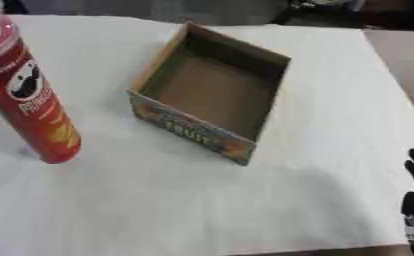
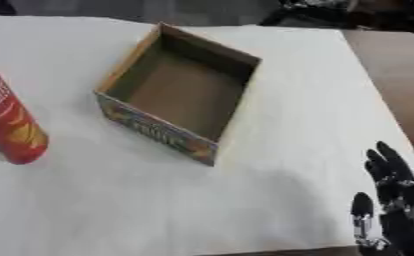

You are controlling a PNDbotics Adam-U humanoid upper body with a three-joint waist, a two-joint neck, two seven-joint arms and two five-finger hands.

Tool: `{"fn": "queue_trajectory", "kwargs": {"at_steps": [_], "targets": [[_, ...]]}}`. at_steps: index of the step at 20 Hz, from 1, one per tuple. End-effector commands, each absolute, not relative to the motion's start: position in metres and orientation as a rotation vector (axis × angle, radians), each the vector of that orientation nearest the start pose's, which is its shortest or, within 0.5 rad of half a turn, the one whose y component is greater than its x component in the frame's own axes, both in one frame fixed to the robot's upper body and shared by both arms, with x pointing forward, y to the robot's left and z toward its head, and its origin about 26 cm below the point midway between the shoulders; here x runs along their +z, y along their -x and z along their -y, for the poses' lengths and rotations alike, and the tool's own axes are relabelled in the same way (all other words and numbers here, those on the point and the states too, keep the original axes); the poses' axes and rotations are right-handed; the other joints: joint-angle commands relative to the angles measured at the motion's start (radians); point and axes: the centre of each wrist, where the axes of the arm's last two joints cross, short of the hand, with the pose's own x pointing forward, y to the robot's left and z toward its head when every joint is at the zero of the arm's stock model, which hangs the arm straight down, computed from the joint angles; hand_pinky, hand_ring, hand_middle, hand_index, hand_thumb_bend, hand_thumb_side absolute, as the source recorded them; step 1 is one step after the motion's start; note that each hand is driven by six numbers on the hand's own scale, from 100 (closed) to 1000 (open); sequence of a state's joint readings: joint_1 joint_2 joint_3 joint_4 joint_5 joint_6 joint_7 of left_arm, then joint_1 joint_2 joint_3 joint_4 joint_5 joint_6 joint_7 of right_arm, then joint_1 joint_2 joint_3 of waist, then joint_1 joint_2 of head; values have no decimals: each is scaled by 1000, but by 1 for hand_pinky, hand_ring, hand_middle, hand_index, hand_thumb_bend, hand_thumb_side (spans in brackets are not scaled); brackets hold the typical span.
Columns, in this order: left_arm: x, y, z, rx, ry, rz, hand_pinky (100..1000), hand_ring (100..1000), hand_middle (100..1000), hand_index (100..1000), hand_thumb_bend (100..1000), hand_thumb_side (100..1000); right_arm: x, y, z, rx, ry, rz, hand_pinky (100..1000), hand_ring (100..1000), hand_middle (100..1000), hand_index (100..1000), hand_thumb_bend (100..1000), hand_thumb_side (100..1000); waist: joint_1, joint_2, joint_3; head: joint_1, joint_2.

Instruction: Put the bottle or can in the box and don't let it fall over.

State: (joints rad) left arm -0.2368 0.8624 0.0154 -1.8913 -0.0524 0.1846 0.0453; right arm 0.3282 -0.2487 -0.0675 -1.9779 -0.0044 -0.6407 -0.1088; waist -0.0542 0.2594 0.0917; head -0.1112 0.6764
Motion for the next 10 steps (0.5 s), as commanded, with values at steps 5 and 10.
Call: {"fn": "queue_trajectory", "kwargs": {"at_steps": [5,10], "targets": [[218,-293,-365,-718,-758,1771,1000,1000,964,929,280,625,42,-178,324,64,374,2291,1000,1000,1000,1000,100,374,11,-41,-20,19,21],[211,-289,-362,-757,-658,1837,1000,1000,993,953,319,553,40,-176,323,-14,400,2277,1000,1000,1000,1000,100,407,9,-43,-27,36,19]]}}
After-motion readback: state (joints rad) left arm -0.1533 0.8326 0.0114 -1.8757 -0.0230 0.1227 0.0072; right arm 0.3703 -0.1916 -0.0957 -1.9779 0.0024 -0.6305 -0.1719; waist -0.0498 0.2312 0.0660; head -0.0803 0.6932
